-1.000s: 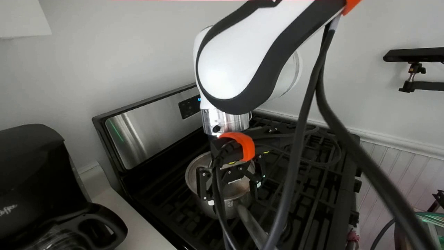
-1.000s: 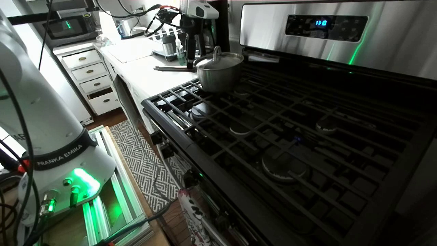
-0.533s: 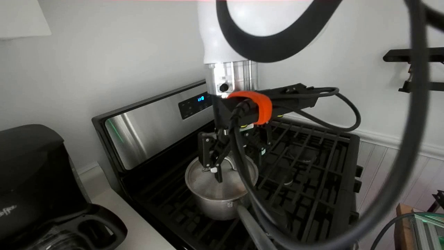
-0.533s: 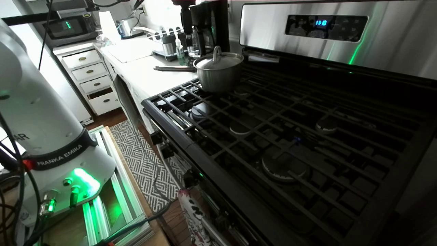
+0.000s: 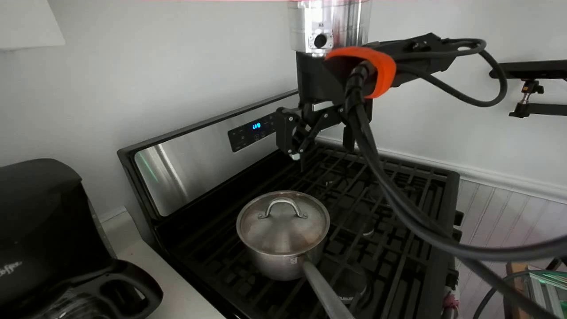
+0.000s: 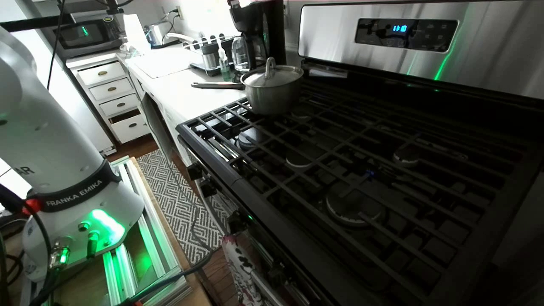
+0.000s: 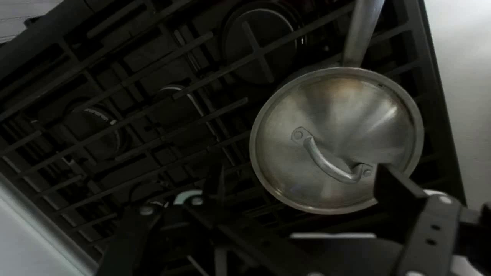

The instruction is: Move the pot to the top left corner of the stove

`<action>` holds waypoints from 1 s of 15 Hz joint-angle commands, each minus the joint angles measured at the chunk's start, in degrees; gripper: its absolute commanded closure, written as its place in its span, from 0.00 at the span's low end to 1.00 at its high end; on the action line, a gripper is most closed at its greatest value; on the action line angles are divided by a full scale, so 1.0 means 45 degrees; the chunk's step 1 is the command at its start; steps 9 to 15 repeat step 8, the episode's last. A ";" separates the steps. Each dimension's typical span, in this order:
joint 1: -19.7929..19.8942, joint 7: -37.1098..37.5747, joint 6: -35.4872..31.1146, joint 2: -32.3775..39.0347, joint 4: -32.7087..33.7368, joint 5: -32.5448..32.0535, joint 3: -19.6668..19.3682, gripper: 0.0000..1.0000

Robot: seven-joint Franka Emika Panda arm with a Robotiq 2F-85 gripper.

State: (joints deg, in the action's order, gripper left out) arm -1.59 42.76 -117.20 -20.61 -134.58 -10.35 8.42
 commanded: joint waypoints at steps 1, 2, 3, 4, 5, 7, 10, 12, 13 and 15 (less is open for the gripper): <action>0.0281 0.0336 0.0411 -0.0755 -0.0321 -0.0474 0.0331 0.00; 0.0201 -0.0041 0.0205 -0.0279 -0.0037 -0.0097 0.0198 0.00; 0.0225 -0.0039 0.0274 -0.0361 -0.0043 -0.0107 0.0231 0.00; 0.0241 -0.0037 0.0292 -0.0408 -0.0045 -0.0113 0.0251 0.00; 0.0248 -0.0037 0.0296 -0.0425 -0.0045 -0.0116 0.0256 0.00; 0.0257 -0.0036 0.0297 -0.0426 -0.0052 -0.0123 0.0255 0.00; 0.0258 -0.0036 0.0297 -0.0426 -0.0053 -0.0125 0.0254 0.00; 0.0258 -0.0036 0.0297 -0.0426 -0.0053 -0.0125 0.0254 0.00; 0.0258 -0.0036 0.0297 -0.0426 -0.0053 -0.0125 0.0254 0.00; 0.0258 -0.0036 0.0297 -0.0426 -0.0053 -0.0125 0.0254 0.00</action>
